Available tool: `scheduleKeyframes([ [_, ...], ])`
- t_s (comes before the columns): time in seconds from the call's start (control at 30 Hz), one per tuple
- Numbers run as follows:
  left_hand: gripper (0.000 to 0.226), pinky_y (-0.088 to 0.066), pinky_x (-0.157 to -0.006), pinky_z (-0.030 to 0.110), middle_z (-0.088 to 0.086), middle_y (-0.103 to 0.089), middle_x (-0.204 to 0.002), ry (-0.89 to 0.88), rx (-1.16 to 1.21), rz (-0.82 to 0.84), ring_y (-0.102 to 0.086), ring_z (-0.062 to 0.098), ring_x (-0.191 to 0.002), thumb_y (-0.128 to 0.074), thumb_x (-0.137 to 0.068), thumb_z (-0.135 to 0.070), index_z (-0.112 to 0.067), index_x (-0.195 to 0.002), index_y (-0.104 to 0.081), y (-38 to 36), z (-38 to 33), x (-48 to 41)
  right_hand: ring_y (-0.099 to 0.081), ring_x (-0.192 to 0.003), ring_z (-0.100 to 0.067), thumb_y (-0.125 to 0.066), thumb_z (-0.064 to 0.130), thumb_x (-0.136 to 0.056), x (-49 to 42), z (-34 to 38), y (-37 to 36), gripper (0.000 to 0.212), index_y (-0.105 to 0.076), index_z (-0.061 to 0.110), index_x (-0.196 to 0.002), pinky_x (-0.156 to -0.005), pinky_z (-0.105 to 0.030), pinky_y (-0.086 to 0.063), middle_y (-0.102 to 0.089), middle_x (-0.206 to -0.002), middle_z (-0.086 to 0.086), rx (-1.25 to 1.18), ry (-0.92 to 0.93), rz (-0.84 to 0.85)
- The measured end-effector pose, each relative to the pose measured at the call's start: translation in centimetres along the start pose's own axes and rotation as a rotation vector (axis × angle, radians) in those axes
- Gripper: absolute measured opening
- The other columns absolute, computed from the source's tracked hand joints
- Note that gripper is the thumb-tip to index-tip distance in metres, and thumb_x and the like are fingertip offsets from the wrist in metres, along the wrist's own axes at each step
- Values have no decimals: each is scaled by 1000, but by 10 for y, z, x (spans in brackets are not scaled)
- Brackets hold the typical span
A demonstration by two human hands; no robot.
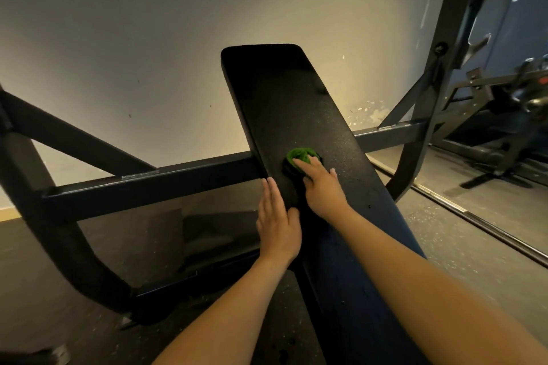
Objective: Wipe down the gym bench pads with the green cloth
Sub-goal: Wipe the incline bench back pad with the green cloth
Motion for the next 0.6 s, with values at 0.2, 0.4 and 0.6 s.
scheduleKeyframes([
  [0.2, 84, -10, -125, 41, -11, 4, -168, 5, 204, 135, 1, 11, -153, -50, -102, -42, -37, -156, 14, 16, 15, -1, -7, -153, -18, -41, 1, -98, -1, 18, -15, 60, -39, 31, -150, -122, -46, 2, -20, -164, -4, -38, -129, -75],
  [0.4, 103, -34, -117, 34, -18, -15, -162, -16, 382, 156, -24, -1, -139, -67, -95, -28, -43, -154, 15, 26, 18, -2, -11, -151, -11, -39, 3, -100, 20, 40, -32, 54, -48, 33, -145, -124, -39, 5, -27, -162, 2, -79, 76, -29],
  [0.6, 112, -45, -111, 41, 2, -20, -165, -82, 283, 122, -40, 16, -142, -68, -95, -21, -56, -145, 26, 32, 22, -2, -15, -151, -10, -42, 7, -100, 47, 48, -45, 50, -51, 32, -142, -124, -36, 1, -34, -158, 4, 49, 164, -53],
])
Point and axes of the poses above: each hand's wrist, its own x-axis away from the middle knuckle, its own y-axis out of the back of the hand, z = x × y, the point moved 5 cm from there along -x, towards the middle knuckle
